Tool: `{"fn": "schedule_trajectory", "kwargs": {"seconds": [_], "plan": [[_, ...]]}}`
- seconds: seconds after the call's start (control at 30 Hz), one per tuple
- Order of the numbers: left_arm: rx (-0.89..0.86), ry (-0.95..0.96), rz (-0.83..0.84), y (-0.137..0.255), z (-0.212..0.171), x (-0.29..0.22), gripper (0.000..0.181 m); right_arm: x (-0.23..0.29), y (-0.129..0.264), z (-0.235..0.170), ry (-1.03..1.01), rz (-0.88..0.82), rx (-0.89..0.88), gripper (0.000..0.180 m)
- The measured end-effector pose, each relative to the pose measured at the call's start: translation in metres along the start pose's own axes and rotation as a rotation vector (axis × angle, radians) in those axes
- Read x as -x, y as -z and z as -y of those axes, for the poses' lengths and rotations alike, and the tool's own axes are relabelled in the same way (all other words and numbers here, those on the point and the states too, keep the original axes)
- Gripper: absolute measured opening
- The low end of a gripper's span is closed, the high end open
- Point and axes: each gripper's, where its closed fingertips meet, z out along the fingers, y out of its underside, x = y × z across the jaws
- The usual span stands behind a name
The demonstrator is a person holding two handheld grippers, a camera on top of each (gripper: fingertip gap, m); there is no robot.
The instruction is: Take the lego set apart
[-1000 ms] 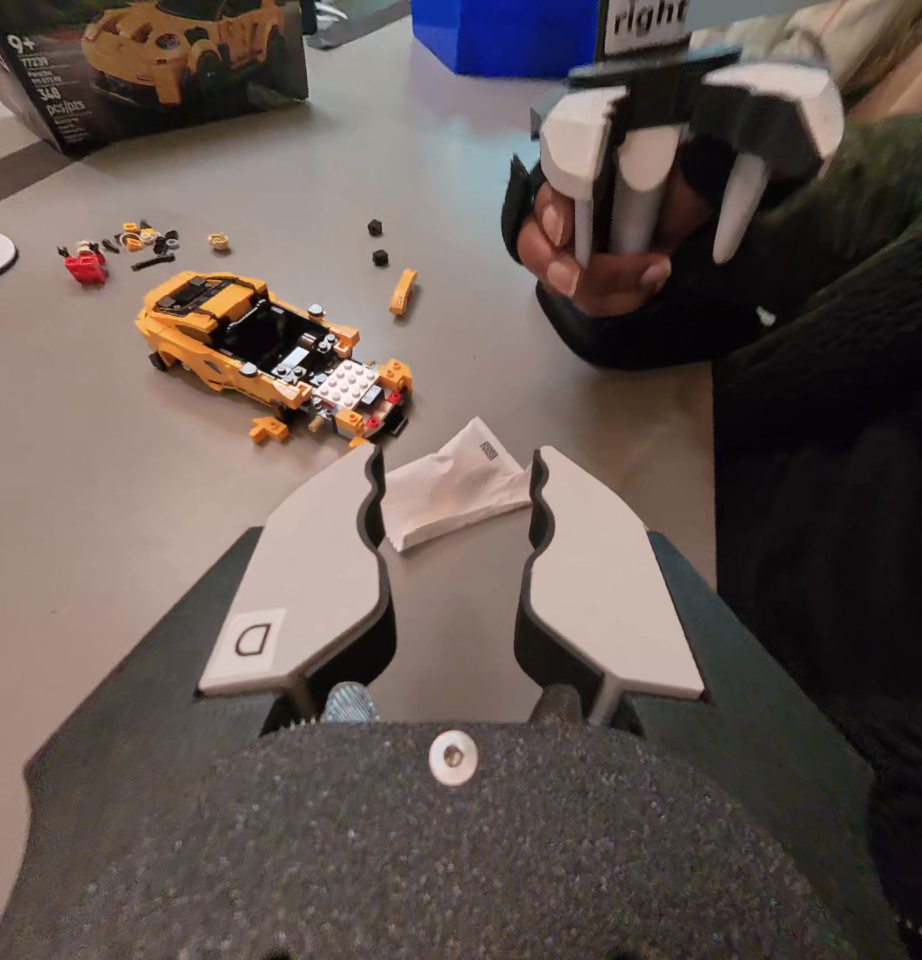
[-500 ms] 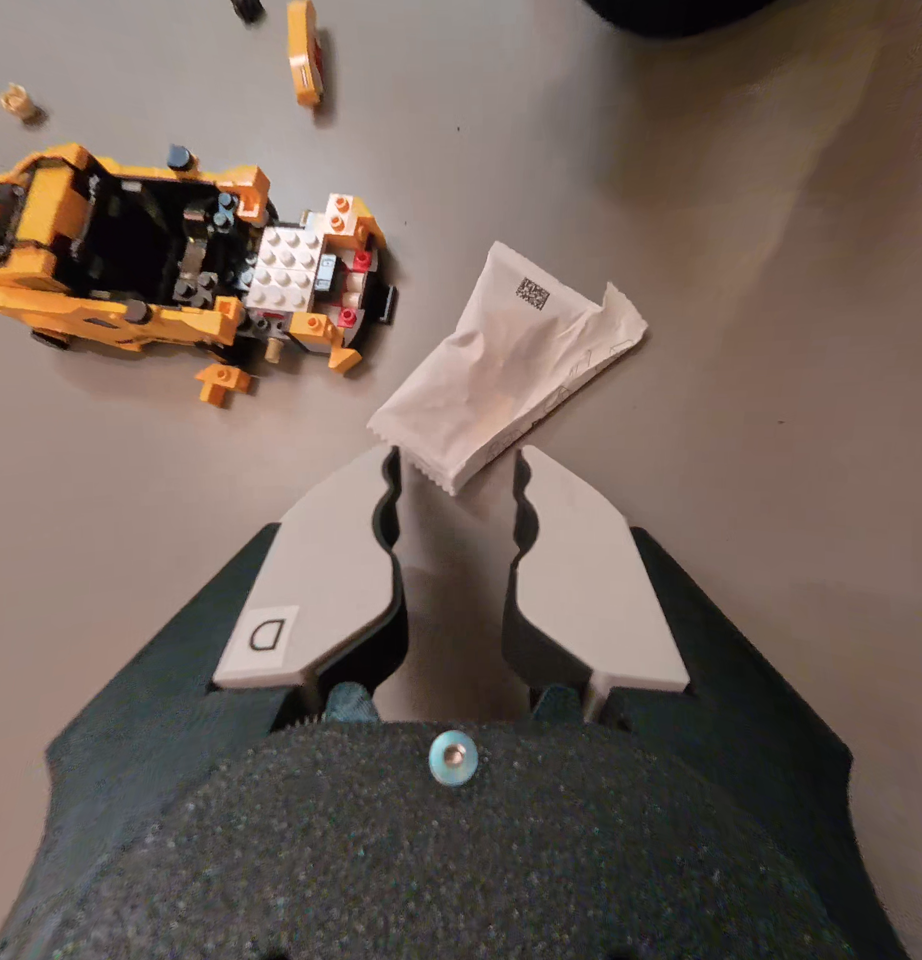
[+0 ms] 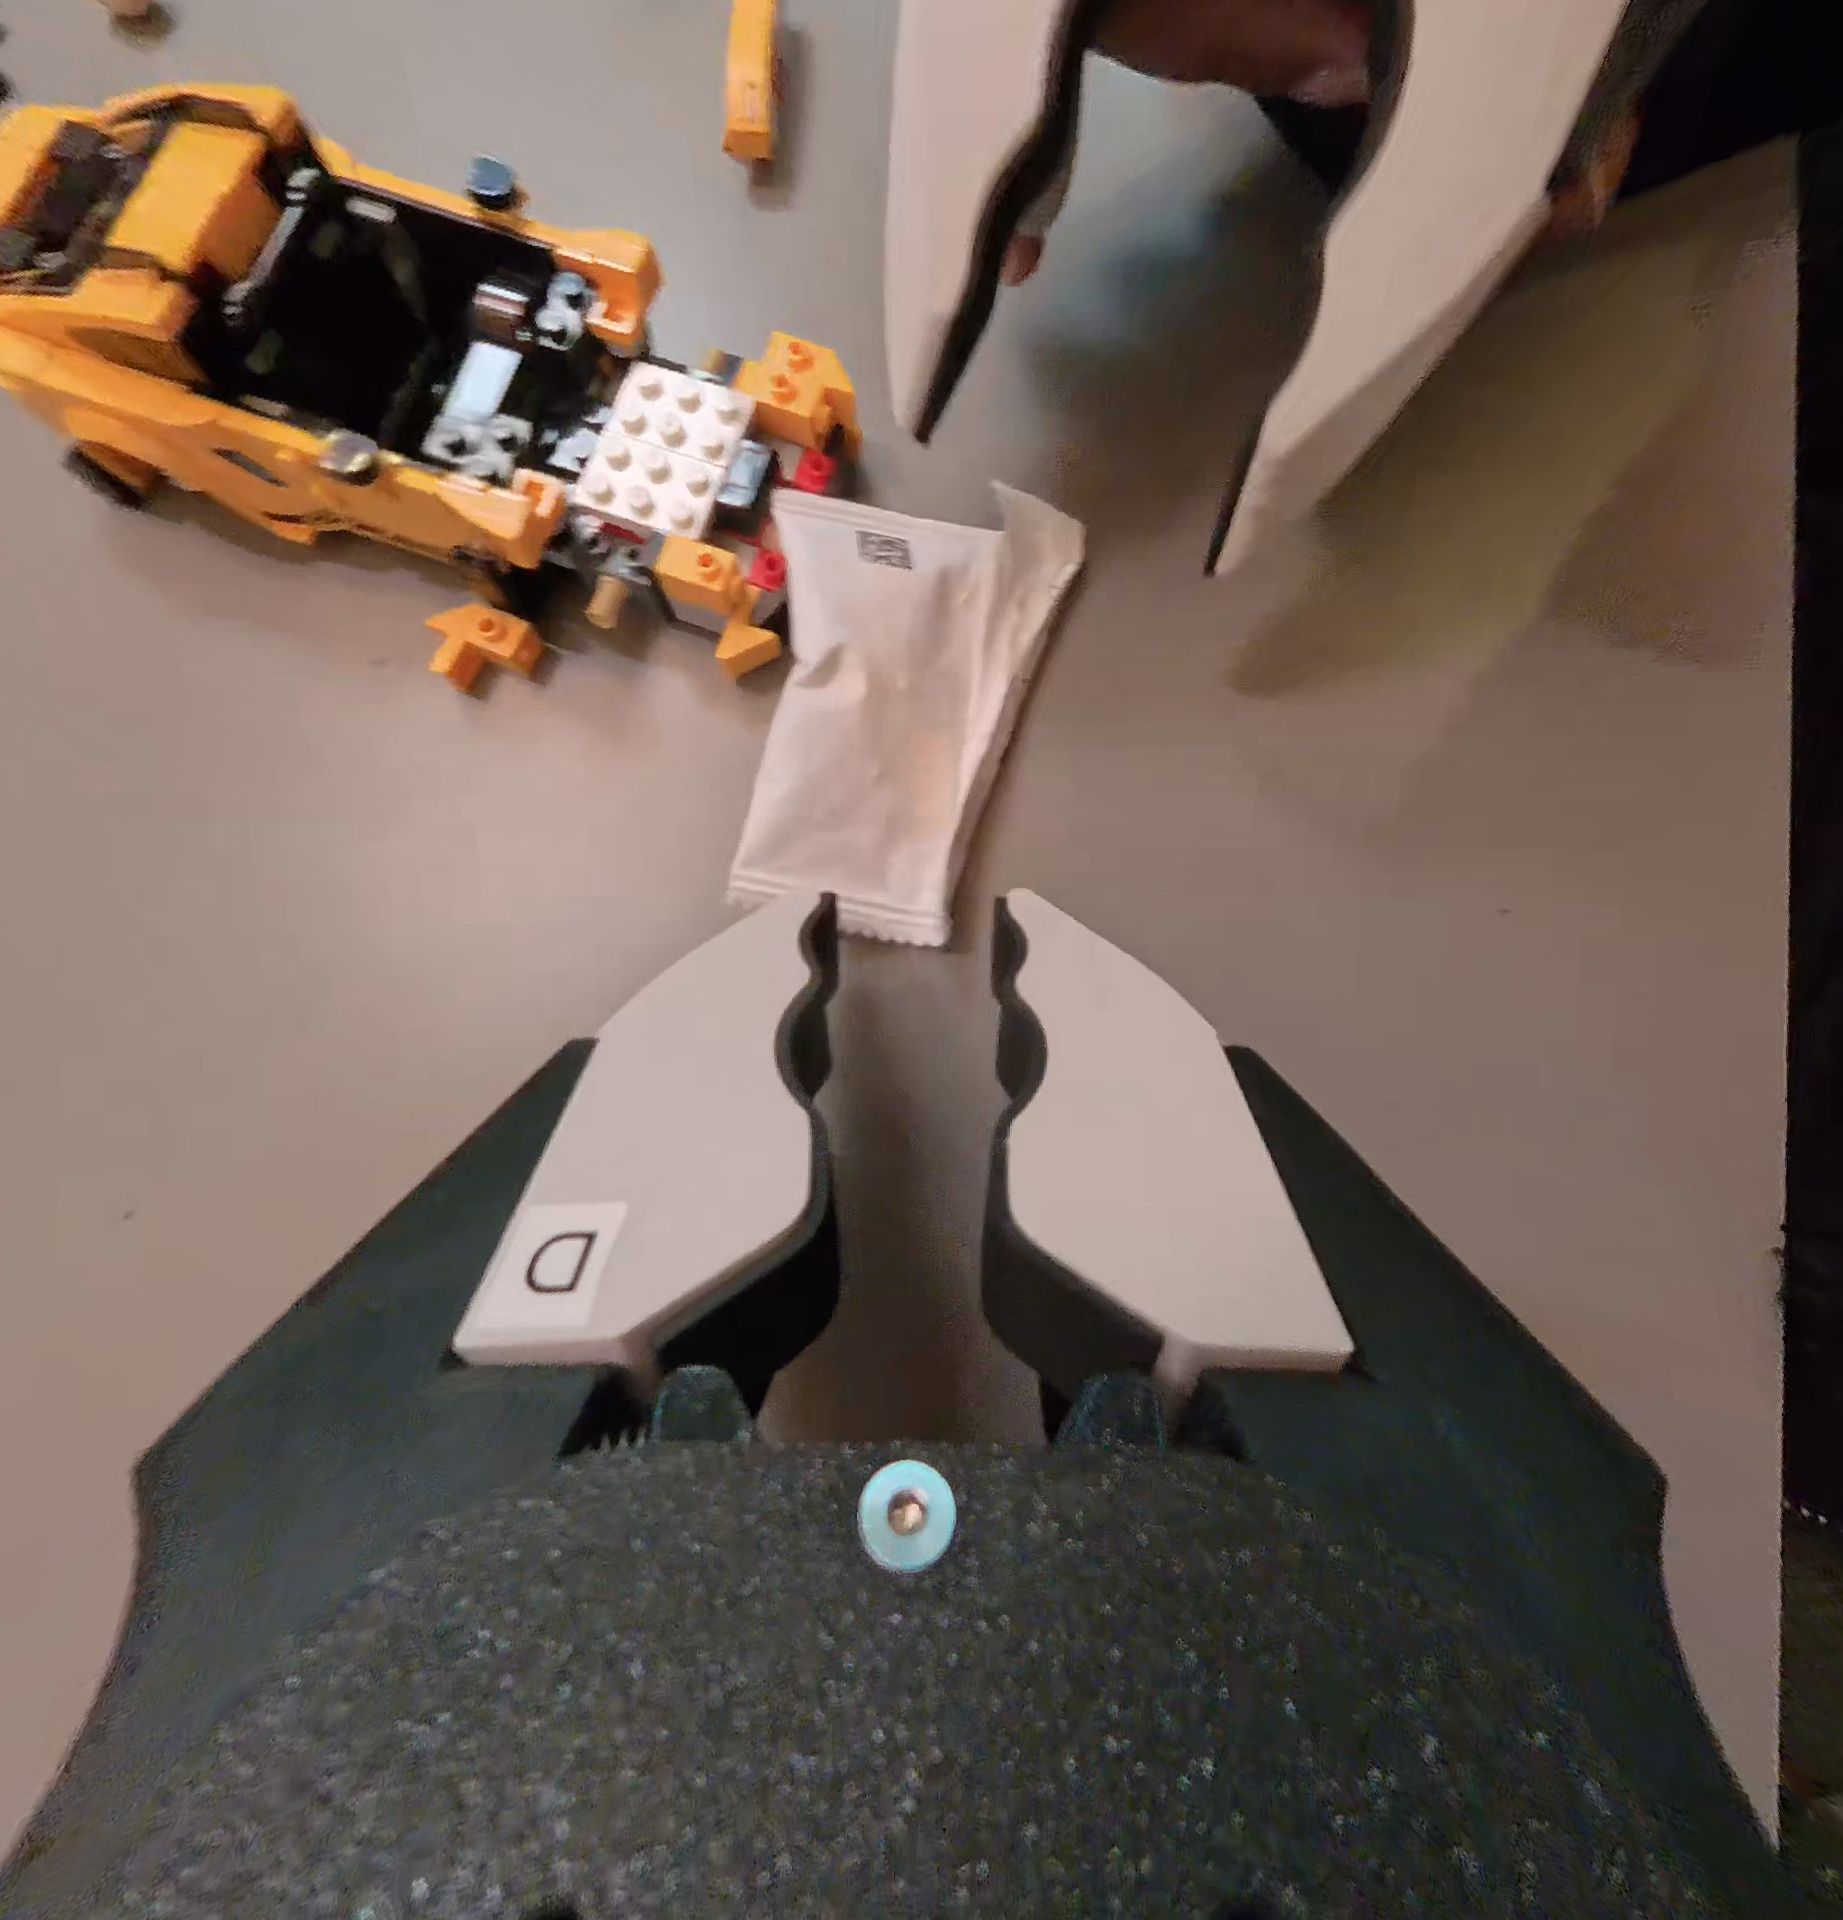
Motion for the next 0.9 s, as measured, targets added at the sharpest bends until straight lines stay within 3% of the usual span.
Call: {"fn": "schedule_trajectory", "kwargs": {"seconds": [0.03,0.1,0.17,0.2,0.27,0.37,0.53,0.7,0.9], "plan": [[-0.010,0.026,0.009,0.001,0.002,0.005,0.037,-0.001,-0.003,0.000,0.021,-0.009,0.018,0.053],[-0.026,0.098,-0.022,-0.003,0.006,0.008,0.066,-0.001,-0.008,0.002,0.041,-0.005,0.031,0.053],[-0.010,0.133,-0.063,-0.012,0.006,0.010,0.077,-0.002,-0.010,0.008,0.036,0.000,0.015,0.052],[-0.018,0.126,-0.074,-0.016,0.007,0.011,0.075,-0.002,-0.011,0.010,0.031,0.001,0.002,0.052],[0.005,0.115,-0.119,-0.018,0.009,0.005,0.041,-0.003,-0.009,0.014,0.025,-0.002,-0.027,0.051],[0.009,0.089,-0.118,-0.013,0.010,0.005,0.012,-0.008,0.001,0.019,0.025,-0.035,-0.087,0.050],[-0.105,-0.054,0.125,0.019,0.019,0.020,0.003,-0.024,0.023,0.030,-0.038,-0.078,-0.222,0.049],[-0.088,-0.289,0.328,0.029,0.017,0.016,0.003,-0.029,0.016,0.027,0.047,-0.100,-0.198,0.050],[-0.133,-0.467,0.322,0.028,0.027,-0.014,0.003,-0.002,-0.004,0.031,0.358,-0.024,-0.120,0.015]]}}
